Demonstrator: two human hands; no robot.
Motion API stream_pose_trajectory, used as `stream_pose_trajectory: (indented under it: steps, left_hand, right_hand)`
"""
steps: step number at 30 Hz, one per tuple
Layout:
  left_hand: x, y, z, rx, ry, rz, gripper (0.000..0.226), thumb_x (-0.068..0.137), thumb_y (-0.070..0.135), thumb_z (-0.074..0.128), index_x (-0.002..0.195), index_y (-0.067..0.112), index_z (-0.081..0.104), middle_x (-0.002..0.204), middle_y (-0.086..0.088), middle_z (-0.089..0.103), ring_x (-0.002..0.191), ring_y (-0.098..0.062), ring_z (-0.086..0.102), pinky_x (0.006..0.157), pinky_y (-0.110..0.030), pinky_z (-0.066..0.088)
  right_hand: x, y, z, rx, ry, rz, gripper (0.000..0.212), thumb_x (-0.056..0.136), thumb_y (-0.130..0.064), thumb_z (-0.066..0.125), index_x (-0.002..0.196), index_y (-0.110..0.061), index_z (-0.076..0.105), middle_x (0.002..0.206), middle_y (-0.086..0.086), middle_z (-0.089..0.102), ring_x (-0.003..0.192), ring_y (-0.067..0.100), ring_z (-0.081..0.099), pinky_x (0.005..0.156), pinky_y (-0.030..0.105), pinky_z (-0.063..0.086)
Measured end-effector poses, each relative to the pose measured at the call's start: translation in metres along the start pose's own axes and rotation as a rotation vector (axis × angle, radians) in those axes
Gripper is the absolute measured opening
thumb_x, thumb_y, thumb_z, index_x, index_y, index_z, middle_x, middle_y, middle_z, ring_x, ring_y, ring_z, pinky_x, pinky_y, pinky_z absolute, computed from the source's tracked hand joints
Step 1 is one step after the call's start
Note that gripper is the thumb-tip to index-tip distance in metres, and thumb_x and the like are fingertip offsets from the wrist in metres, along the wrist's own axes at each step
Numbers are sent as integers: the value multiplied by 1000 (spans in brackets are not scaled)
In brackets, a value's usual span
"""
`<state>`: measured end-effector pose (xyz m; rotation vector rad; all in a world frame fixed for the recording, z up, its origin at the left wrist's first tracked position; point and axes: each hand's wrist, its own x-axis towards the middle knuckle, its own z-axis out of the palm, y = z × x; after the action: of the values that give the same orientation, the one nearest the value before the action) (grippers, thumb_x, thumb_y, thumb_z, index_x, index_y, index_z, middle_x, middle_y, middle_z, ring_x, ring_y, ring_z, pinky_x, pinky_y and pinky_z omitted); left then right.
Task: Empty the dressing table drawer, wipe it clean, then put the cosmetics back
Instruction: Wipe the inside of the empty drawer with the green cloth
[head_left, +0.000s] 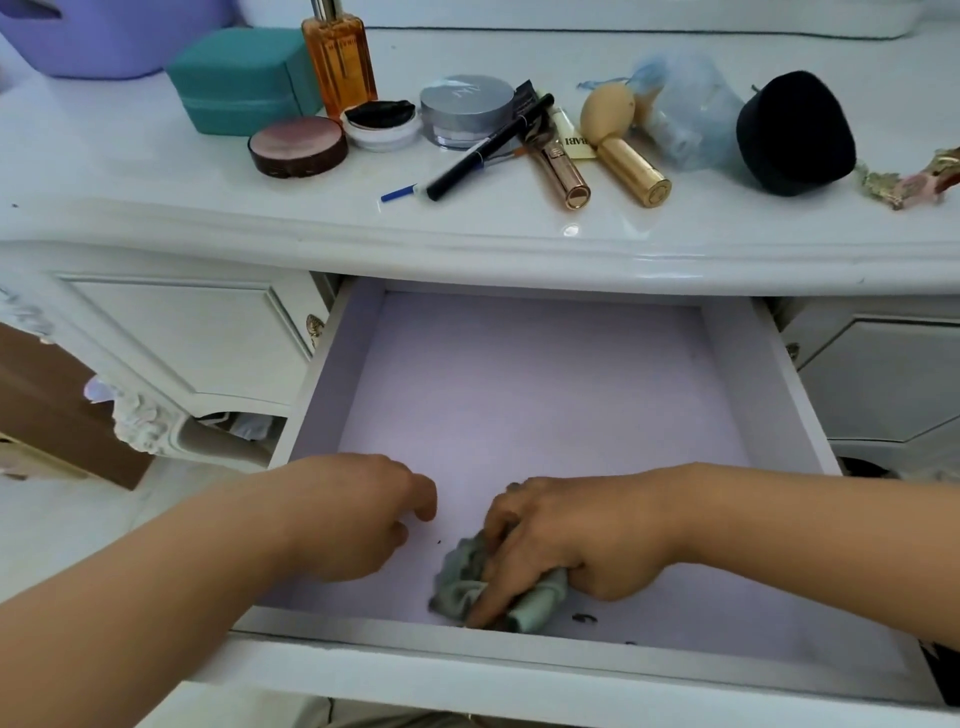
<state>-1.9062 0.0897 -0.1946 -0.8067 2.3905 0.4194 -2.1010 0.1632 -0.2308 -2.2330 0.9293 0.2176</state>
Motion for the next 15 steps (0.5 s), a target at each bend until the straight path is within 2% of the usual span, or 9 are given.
stream_pose_trajectory:
  steps: [3, 8, 12, 15]
  left_hand:
    - [-2, 0, 3, -1, -2, 40, 38, 96, 31, 39, 132, 43, 37, 135, 15, 44, 120, -10, 46, 100, -26, 38]
    - [-7, 6, 7, -40, -51, 131, 39, 93, 44, 39, 131, 52, 32, 133, 23, 38, 118, -5, 46, 100, -26, 38]
    - [-7, 8, 10, -46, -59, 177, 45, 89, 59, 35, 133, 53, 28, 138, 28, 34, 123, 0, 41, 104, -26, 34]
    - [-14, 10, 5, -145, -35, 260, 57, 67, 83, 22, 121, 66, 34, 132, 41, 35, 119, 16, 37, 104, -19, 33]
  right_hand:
    - [-33, 8, 1, 90, -28, 130, 68, 81, 5, 45, 127, -45, 49, 130, -2, 45, 118, 22, 41, 103, 36, 37]
    - [-80, 9, 11, 205, -148, 291, 79, 85, -1, 46, 133, -61, 25, 122, -12, 30, 118, 14, 40, 105, 30, 36]
    - [-79, 6, 28, 79, -99, 199, 79, 86, -11, 48, 134, -63, 12, 132, -5, 38, 116, 27, 42, 102, 39, 37]
    - [-71, 8, 30, 35, -114, 157, 81, 88, -11, 50, 137, -59, 8, 138, -4, 36, 120, 28, 37, 102, 38, 36]
